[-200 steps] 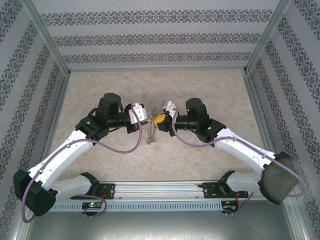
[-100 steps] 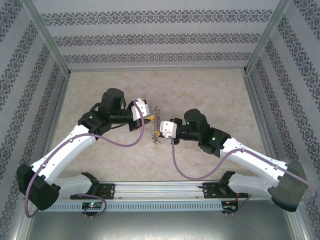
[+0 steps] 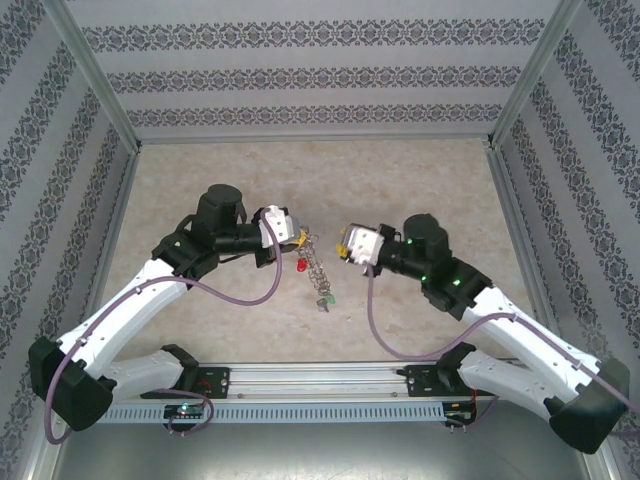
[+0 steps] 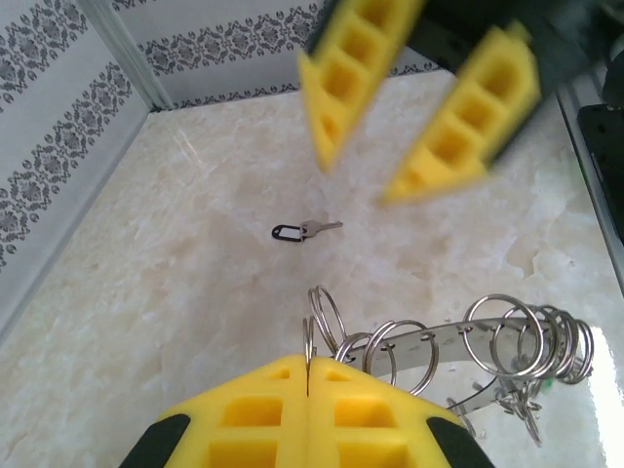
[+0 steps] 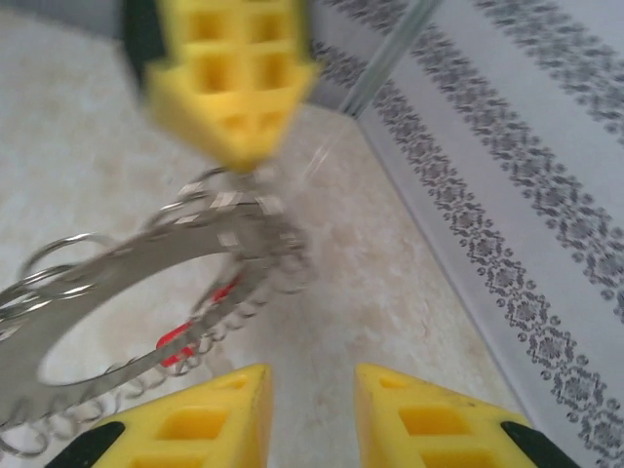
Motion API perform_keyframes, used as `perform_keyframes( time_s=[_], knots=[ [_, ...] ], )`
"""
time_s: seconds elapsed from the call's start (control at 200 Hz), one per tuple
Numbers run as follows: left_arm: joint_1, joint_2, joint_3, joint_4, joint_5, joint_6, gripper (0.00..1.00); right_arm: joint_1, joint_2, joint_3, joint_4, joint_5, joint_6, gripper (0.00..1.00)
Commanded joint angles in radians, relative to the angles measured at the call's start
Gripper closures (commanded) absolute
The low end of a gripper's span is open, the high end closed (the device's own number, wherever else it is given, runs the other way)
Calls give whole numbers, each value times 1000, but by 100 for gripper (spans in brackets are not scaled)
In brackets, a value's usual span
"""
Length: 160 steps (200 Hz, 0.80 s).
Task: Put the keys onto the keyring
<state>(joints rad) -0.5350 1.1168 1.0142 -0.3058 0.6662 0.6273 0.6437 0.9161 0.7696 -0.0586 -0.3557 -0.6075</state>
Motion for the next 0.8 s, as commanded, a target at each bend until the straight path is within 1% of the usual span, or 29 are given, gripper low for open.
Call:
perform_keyframes(
  time_s=[0.0, 0.115, 0.17, 0.255, 0.36, 0.505, 0.56, 0.794],
  knots=[
    [6, -34, 7, 64, 29, 73, 100, -46, 18, 24, 35, -177, 207, 73],
    [6, -50, 2, 49, 42, 108, 100, -54, 87, 96, 2, -139, 236, 75],
    [5, -50, 12, 21, 45, 125, 100, -59, 119, 127, -4, -168, 238, 74],
    [5, -51, 20, -1, 52, 131, 100, -54, 154, 148, 5, -227, 192, 74],
    [4, -48, 20, 4, 66, 125, 100, -41, 189, 165, 13, -241, 167, 73],
    [6, -37, 26, 10, 72, 117, 100, 3, 219, 178, -2, -223, 98, 73],
    [5, -35, 27, 10, 74, 117, 100, 18, 224, 172, 10, -202, 97, 72],
    [6, -31, 35, 6, 87, 116, 100, 39, 241, 177, -1, -187, 66, 72]
  ],
)
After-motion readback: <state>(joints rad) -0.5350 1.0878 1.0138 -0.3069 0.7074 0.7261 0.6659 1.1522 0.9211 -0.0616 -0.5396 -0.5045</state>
